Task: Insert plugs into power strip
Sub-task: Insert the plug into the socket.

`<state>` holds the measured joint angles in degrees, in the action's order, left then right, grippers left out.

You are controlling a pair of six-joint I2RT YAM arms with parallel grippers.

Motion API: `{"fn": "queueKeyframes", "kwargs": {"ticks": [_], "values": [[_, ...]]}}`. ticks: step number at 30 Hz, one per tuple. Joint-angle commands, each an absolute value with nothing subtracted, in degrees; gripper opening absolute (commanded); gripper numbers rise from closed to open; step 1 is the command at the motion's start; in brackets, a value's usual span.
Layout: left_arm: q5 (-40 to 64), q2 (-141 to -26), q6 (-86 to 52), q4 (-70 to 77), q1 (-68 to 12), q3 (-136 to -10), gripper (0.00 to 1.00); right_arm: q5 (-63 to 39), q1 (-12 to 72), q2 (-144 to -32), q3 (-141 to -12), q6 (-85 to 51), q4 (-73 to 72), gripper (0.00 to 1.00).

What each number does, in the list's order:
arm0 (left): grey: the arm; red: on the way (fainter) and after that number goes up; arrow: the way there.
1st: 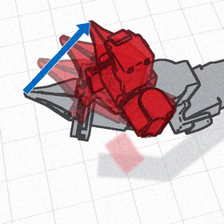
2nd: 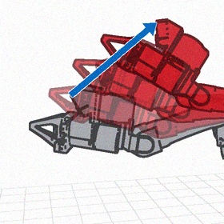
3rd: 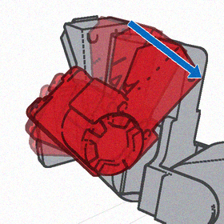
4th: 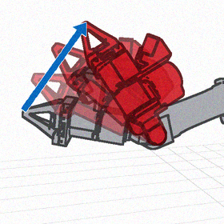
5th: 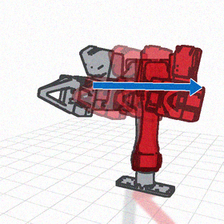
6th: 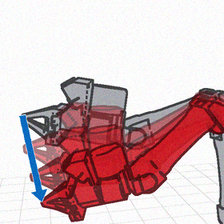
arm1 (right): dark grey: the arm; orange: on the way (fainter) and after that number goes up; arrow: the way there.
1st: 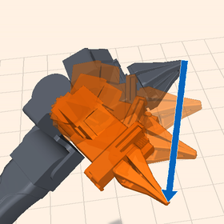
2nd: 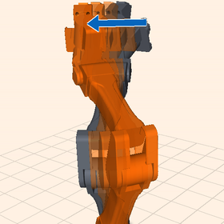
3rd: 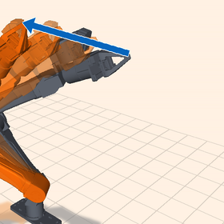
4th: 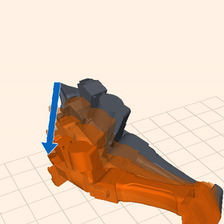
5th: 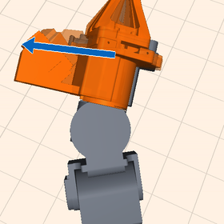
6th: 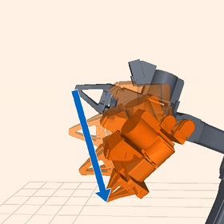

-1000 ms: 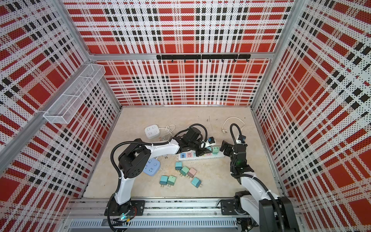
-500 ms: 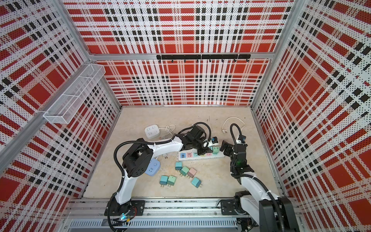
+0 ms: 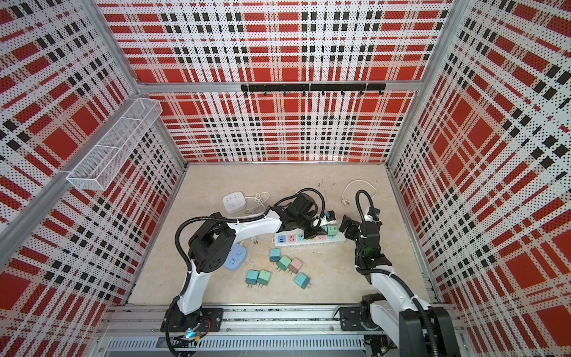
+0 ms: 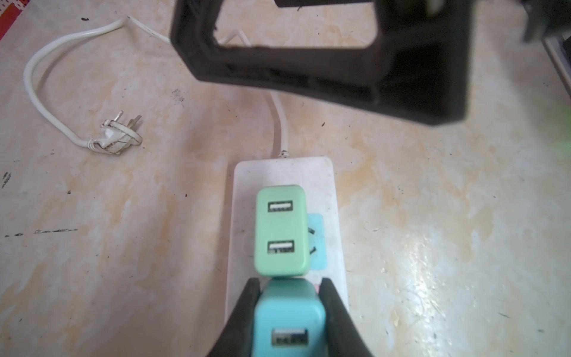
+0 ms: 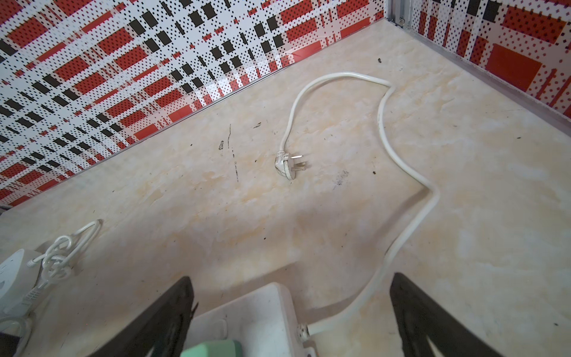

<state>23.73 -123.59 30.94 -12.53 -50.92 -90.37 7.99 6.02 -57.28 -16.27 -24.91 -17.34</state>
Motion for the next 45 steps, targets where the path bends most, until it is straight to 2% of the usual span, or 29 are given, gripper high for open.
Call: {"fn": "queueKeyframes", "kwargs": {"ticks": [1, 10, 31, 45], "values": [[23.72, -122.32, 31.28, -15.36, -51.59, -88.77, 0.0, 8.42, 5.89, -56.51, -16.08, -25.22, -19.14, 1.0], [23.23, -119.58, 30.14, -12.4, -51.46, -85.75, 0.0, 8.26, 5.89, -56.52, -16.15, -25.18, -19.15, 1.0], [27.77, -124.72, 27.21, -11.3, -50.01, -89.49, 0.0, 8.17, 5.89, -56.51, -16.08, -25.21, -19.25, 1.0], [21.46, -124.34, 31.02, -16.88, -50.89, -91.29, 0.0, 8.09, 5.87, -56.34, -16.0, -25.22, -19.32, 1.0]]}}
